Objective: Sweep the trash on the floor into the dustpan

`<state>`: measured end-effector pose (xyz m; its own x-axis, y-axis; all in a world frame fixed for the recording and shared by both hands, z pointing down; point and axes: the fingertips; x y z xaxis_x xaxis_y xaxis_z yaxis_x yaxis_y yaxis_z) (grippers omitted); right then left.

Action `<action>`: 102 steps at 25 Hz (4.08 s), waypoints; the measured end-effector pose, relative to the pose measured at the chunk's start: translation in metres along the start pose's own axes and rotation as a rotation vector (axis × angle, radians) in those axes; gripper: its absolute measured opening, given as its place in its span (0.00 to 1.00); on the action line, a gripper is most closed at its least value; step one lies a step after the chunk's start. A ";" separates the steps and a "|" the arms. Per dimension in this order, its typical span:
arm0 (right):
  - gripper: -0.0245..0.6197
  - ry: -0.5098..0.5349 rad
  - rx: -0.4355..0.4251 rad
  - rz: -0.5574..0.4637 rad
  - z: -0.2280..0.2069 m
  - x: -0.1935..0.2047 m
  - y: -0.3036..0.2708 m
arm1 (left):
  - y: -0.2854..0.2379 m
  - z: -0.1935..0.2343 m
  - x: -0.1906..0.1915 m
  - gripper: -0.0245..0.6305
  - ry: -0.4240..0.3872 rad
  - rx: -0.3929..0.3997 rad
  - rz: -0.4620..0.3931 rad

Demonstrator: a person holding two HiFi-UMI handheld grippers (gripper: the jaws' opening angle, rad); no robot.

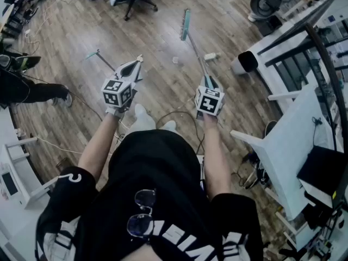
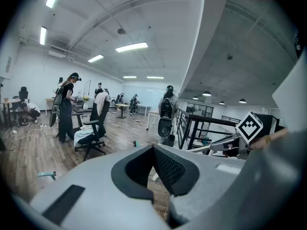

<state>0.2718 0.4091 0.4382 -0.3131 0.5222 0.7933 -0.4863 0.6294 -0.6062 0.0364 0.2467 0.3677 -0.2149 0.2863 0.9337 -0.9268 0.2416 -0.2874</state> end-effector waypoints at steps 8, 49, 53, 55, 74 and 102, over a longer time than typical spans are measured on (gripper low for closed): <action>0.17 -0.001 0.001 0.002 -0.004 -0.001 -0.001 | -0.013 -0.001 -0.002 0.04 0.003 0.015 0.002; 0.17 -0.140 0.281 0.260 -0.144 -0.072 -0.242 | -0.385 0.103 -0.049 0.03 0.048 0.284 0.159; 0.17 -0.133 0.274 0.304 -0.179 -0.072 -0.278 | -0.426 0.097 -0.047 0.04 0.063 0.263 0.182; 0.17 -0.126 0.261 0.324 -0.197 -0.073 -0.299 | -0.447 0.093 -0.046 0.04 0.075 0.247 0.190; 0.17 0.146 0.202 0.559 -0.348 -0.022 -0.518 | -0.658 0.063 0.013 0.04 0.172 0.135 0.245; 0.17 0.352 0.026 0.657 -0.272 0.036 -0.515 | -0.564 0.116 0.085 0.04 0.361 -0.160 0.208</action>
<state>0.7331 0.2604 0.7642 -0.2684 0.9424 0.1997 -0.3097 0.1119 -0.9442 0.5055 0.0273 0.6338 -0.2441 0.6425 0.7263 -0.8097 0.2771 -0.5173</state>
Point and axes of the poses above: the fingertips, and each gripper's own axes: y backward along the fingers, z to its left, x out of its underside, and after that the axes turned 12 degrees about x, right-handed
